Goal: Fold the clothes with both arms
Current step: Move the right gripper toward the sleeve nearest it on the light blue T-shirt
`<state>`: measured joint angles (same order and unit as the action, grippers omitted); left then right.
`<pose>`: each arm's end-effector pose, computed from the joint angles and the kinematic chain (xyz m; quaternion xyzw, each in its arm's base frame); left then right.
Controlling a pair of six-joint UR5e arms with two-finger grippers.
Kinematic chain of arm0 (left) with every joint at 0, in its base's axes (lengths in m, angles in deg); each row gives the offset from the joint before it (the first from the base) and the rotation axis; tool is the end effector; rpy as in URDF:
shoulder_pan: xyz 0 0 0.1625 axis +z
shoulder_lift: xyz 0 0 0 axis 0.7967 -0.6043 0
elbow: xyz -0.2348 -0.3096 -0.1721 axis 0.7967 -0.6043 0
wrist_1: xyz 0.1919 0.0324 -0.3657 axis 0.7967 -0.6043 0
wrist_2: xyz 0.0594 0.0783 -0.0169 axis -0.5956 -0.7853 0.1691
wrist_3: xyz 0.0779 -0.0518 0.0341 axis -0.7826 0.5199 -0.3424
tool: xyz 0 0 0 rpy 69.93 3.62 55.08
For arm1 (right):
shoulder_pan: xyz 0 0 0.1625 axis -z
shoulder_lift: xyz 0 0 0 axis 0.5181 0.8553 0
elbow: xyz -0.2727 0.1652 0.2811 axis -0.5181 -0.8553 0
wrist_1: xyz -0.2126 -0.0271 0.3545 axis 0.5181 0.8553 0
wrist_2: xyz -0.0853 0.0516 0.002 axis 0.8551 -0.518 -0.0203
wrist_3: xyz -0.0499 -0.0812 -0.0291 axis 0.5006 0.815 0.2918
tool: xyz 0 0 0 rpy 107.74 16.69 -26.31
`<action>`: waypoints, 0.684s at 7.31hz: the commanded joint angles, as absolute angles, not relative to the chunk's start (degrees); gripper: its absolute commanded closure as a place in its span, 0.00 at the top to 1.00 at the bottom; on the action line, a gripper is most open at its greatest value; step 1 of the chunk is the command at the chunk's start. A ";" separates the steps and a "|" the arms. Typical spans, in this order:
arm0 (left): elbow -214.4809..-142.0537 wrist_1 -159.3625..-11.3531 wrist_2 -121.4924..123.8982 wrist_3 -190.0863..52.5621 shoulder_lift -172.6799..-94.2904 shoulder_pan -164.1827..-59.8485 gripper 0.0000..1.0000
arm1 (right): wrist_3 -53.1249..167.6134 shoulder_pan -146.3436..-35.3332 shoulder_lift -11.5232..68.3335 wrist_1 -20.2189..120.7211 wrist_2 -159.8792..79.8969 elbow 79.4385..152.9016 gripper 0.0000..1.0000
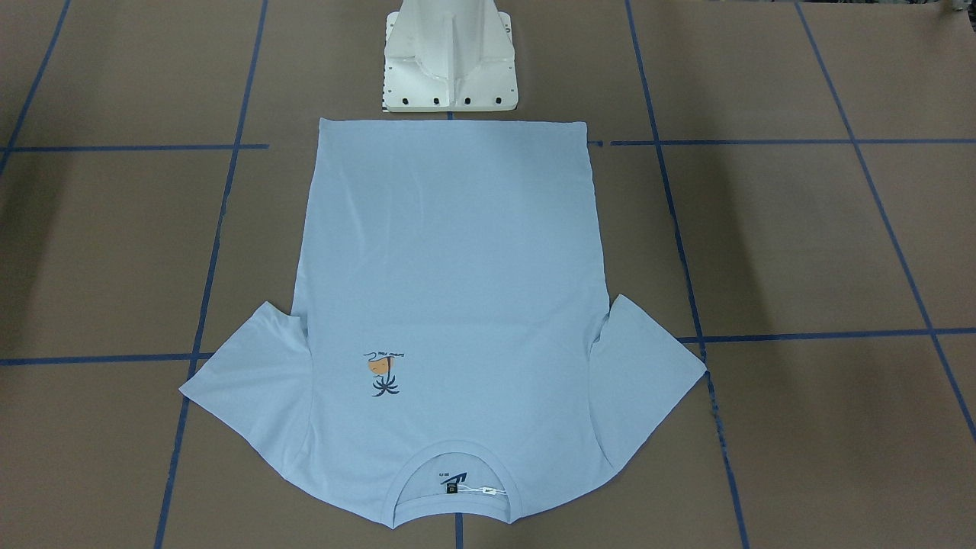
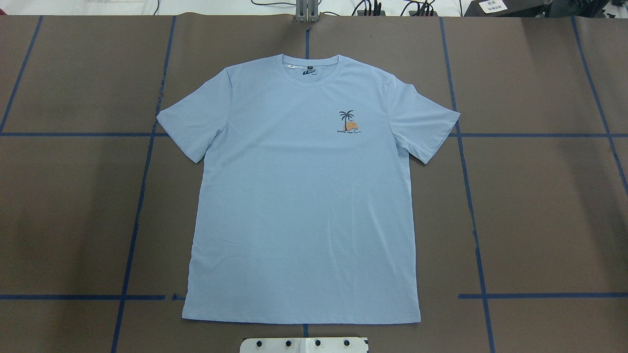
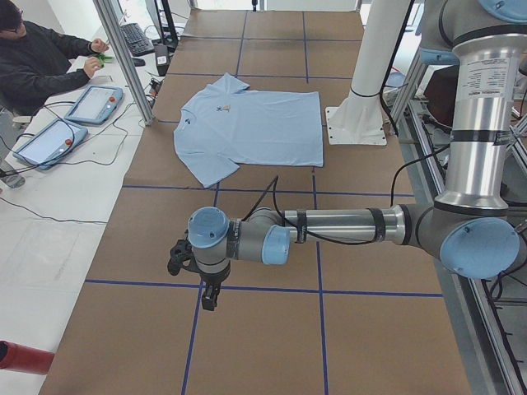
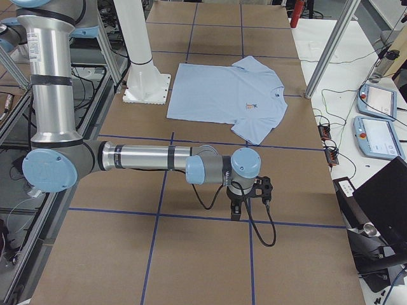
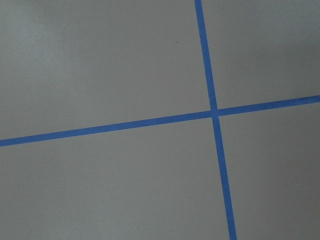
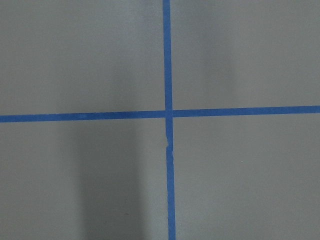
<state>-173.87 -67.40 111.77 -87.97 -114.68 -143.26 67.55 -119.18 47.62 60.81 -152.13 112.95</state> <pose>-0.0705 -0.5036 0.6691 0.0616 0.3564 0.0507 0.9309 0.0449 -0.5050 0.6473 -0.0005 -0.3848 0.0223 0.9228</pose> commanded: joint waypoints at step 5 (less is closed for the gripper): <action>-174.04 -67.69 111.94 -87.98 -123.69 -141.86 1.00 | 57.08 -108.59 32.93 60.60 -150.13 108.29 1.00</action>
